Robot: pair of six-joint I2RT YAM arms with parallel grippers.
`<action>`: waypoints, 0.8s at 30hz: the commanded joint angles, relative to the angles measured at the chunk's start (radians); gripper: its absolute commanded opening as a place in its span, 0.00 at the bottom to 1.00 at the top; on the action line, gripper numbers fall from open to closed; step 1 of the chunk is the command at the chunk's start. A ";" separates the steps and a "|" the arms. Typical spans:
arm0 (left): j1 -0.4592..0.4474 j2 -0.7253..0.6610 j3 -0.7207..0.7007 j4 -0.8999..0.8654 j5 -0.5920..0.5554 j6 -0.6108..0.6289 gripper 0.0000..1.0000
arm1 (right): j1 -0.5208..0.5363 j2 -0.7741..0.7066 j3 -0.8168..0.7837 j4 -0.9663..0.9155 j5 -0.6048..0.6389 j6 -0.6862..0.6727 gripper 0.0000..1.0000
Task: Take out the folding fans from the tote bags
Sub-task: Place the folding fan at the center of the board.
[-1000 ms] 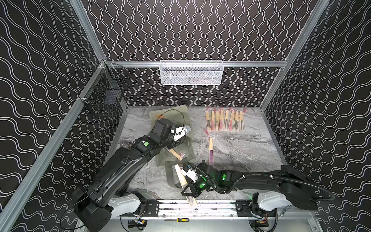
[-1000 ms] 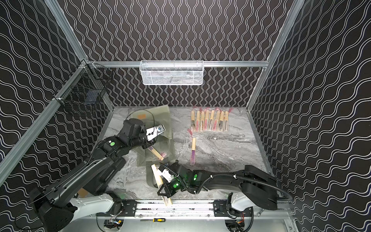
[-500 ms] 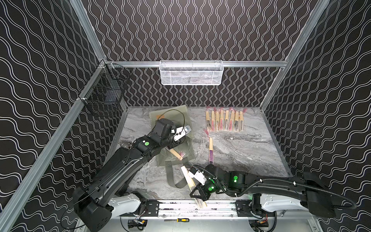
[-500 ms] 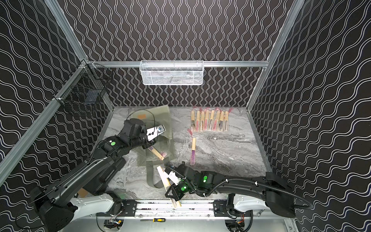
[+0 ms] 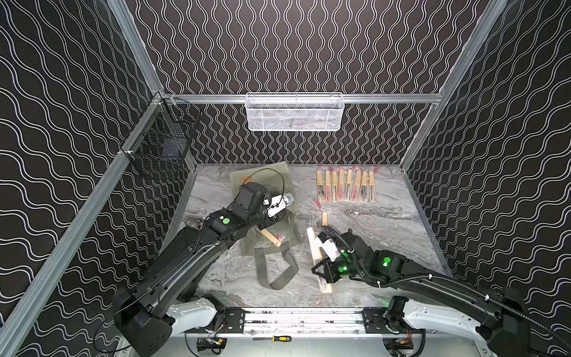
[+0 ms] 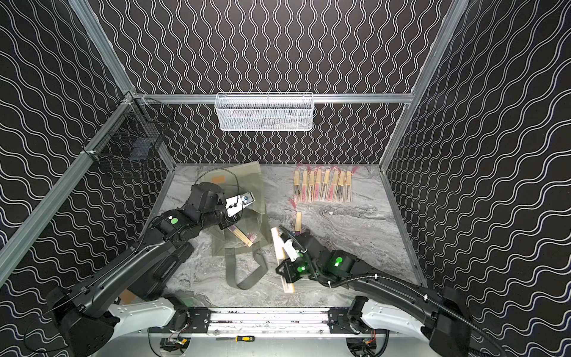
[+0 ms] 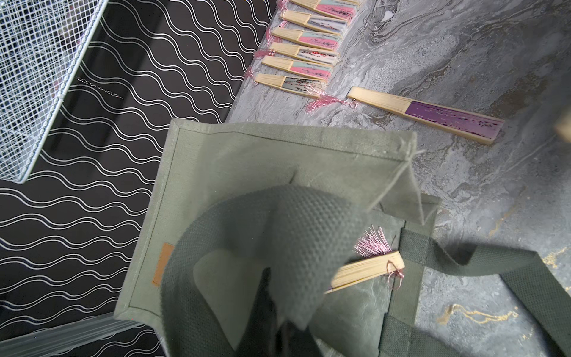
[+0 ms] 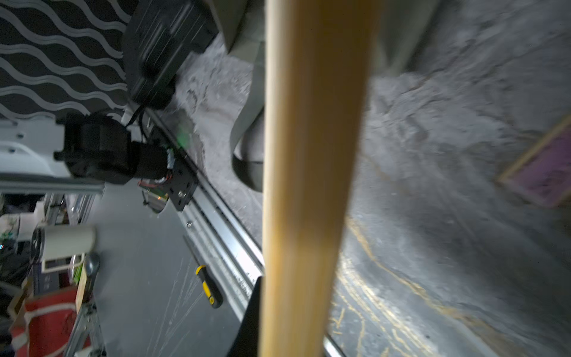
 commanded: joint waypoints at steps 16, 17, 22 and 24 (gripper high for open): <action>0.002 0.000 0.004 0.033 0.007 0.009 0.00 | -0.494 0.438 0.248 -0.103 -0.030 -0.174 0.03; 0.001 0.000 0.004 0.032 0.008 0.009 0.00 | -0.518 0.460 0.256 -0.098 -0.037 -0.179 0.03; 0.001 0.001 0.003 0.031 0.009 0.009 0.00 | -0.598 0.578 0.301 -0.106 -0.076 -0.227 0.04; 0.001 0.001 0.002 0.031 0.011 0.009 0.00 | -0.623 0.605 0.304 -0.094 -0.106 -0.232 0.04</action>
